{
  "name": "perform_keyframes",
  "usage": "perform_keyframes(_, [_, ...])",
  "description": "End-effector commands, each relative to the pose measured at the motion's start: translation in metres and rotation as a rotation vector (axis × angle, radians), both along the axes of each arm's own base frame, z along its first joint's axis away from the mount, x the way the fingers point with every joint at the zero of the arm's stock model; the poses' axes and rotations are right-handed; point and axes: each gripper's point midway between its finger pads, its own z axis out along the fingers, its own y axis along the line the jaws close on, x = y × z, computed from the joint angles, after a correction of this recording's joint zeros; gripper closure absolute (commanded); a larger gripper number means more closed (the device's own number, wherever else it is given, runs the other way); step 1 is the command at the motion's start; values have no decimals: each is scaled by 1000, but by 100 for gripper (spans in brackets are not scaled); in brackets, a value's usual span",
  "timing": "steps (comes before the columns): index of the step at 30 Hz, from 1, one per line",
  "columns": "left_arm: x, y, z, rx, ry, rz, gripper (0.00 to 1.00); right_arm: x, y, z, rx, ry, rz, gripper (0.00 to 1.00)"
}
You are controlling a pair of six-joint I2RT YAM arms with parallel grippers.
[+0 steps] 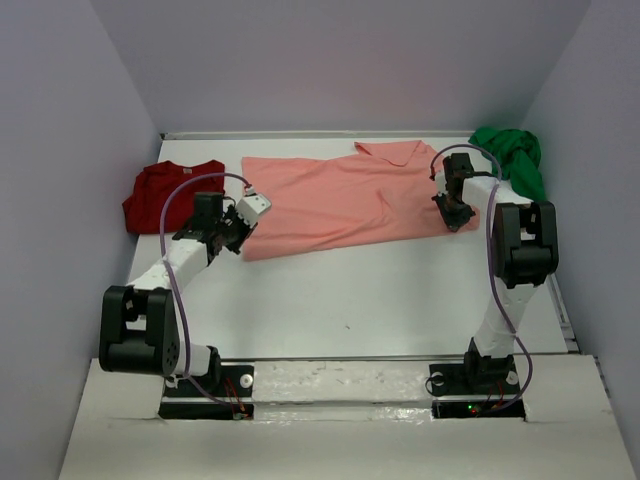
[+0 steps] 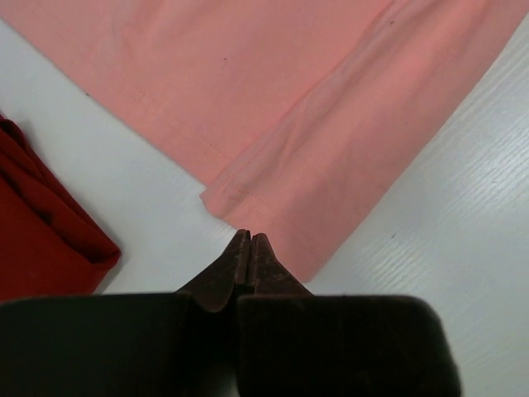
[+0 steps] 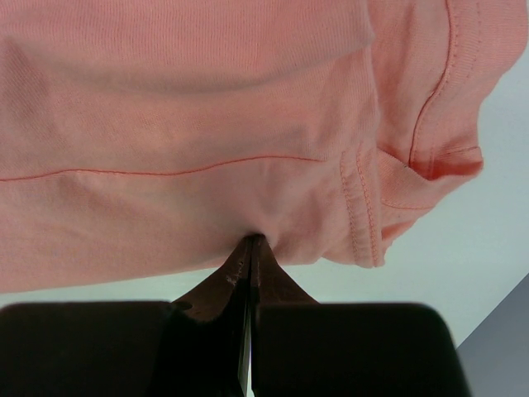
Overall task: Fold and stack the t-shirts
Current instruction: Fold the tshirt
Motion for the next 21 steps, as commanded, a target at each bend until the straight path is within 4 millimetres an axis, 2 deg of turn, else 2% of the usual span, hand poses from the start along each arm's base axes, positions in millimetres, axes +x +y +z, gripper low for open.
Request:
perform_keyframes(1, [2, -10, 8, -45, 7, -44, 100, -13, -8, -27, -5, 68, -15, 100])
perform_keyframes(7, [-9, -14, -7, -28, 96, -121, 100, -13, -11, -26, -22, 65, -19, 100])
perform_keyframes(12, [-23, -10, -26, 11, 181, -154, 100, -15, -12, -27, -28, 71, -19, 100])
perform_keyframes(21, [-24, -7, -50, 28, 242, -144, 100, -18, -13, -30, -37, 84, -14, 100])
